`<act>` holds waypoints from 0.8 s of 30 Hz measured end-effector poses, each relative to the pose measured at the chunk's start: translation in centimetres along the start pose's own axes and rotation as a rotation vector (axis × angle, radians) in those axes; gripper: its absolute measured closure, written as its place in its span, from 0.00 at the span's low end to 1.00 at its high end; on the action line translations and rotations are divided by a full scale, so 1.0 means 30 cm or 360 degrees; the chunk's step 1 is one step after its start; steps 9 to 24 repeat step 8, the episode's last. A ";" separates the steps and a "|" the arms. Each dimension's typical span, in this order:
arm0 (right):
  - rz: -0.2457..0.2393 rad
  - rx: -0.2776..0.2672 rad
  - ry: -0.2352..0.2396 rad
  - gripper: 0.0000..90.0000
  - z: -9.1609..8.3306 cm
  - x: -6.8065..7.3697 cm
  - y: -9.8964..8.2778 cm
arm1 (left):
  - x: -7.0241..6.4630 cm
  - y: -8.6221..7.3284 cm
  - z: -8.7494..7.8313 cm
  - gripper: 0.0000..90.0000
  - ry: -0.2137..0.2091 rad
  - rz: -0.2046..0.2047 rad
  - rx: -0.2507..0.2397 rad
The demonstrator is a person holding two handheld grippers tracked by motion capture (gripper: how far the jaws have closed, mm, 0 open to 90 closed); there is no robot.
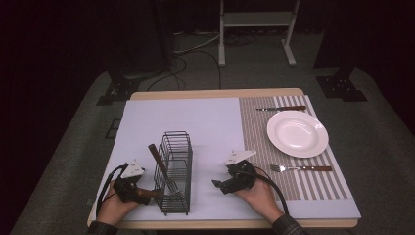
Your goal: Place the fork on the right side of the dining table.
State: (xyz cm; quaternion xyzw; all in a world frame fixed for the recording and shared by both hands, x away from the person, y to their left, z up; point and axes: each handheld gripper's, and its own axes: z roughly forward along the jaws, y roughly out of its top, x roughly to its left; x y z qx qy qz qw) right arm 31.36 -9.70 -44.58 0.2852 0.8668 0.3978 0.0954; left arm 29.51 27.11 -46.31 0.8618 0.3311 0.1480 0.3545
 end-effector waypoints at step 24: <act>-0.0109 0.0077 -0.0038 0.19 0.057 0.024 -0.024 | 0.000 0.000 0.000 0.00 0.0000 0.0000 0.0000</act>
